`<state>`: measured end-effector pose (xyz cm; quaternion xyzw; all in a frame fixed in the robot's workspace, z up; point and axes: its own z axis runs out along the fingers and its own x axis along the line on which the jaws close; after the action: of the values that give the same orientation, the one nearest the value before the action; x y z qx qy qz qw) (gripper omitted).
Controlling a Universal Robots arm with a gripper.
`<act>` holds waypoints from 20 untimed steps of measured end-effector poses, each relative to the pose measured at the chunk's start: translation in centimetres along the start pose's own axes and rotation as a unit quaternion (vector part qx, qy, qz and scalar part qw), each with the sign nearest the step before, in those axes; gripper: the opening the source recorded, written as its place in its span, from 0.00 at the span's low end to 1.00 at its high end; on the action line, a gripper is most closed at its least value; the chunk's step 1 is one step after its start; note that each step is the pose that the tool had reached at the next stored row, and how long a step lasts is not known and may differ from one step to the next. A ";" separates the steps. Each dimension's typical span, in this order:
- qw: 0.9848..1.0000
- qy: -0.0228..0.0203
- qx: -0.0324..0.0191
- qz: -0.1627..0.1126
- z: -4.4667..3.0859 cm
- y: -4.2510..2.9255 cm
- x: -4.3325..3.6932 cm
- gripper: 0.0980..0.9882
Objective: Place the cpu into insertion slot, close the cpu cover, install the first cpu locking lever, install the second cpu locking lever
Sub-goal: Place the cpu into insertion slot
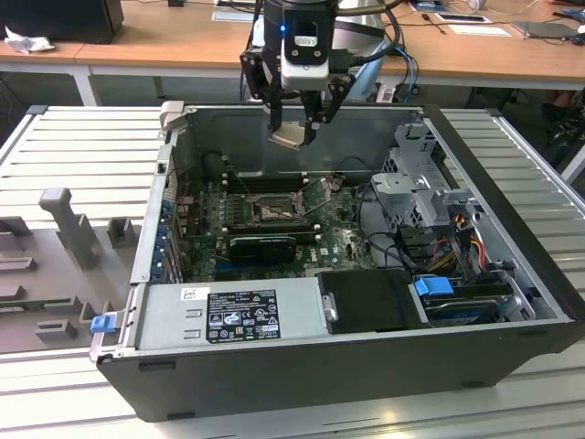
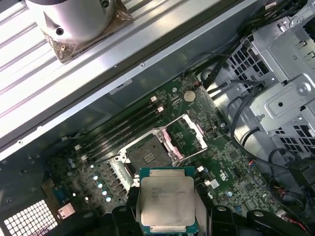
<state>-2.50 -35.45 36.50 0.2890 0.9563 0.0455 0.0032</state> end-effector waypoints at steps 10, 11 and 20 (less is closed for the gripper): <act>0.999 -0.003 -0.001 0.032 0.00 0.00 0.00 0.48; 0.999 -0.003 -0.001 0.035 0.00 0.00 0.00 0.48; 0.998 -0.005 -0.001 0.056 0.00 0.00 0.00 0.48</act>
<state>-2.50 -35.45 36.50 0.3424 0.9384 0.0452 0.0058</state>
